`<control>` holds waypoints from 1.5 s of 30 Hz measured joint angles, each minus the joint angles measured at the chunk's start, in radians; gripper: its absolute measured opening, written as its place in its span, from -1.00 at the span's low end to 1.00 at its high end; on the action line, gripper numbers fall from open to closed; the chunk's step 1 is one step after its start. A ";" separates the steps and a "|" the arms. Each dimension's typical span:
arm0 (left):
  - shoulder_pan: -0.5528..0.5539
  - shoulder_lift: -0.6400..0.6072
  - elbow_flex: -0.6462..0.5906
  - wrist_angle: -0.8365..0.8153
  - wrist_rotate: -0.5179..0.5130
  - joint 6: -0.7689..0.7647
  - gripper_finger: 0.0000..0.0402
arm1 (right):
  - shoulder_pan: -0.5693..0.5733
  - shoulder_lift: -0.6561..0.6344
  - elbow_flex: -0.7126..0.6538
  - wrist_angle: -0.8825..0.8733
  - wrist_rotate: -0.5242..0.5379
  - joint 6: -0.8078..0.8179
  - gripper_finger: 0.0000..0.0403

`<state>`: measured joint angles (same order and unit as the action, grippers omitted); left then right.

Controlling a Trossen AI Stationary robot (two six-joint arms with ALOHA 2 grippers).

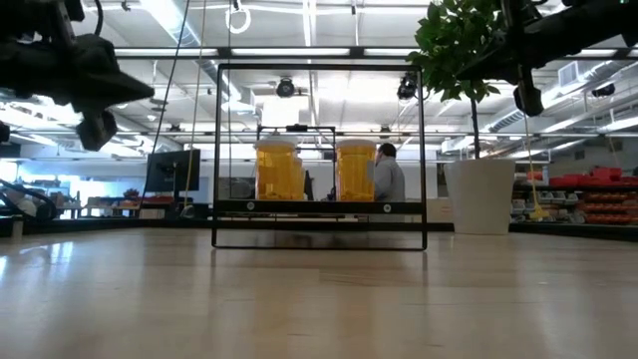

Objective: Pick and place medicine bottles onto shelf by color
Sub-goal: Return to Home Position

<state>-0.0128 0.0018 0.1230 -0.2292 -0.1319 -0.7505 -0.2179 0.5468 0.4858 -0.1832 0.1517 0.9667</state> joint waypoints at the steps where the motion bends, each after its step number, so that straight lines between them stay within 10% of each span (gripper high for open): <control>1: -0.005 0.000 0.000 -0.023 -0.003 0.008 -1.00 | -0.008 0.000 0.000 0.000 -0.012 0.000 -0.94; 11: -0.002 0.000 -0.001 -0.035 0.032 0.082 -1.00 | -0.052 0.000 0.000 -0.001 -0.037 -0.003 -0.94; 15: -0.002 0.002 -0.116 0.277 0.049 0.073 -1.00 | -0.060 0.000 0.000 -0.001 -0.038 0.025 -0.94; 45: 0.000 0.004 -0.115 0.277 0.028 0.134 -0.83 | 0.004 -0.037 0.007 0.033 -0.025 -0.262 -0.94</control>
<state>-0.0132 0.0063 0.0078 0.0475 -0.1043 -0.6166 -0.2140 0.5098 0.4931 -0.1497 0.1264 0.7044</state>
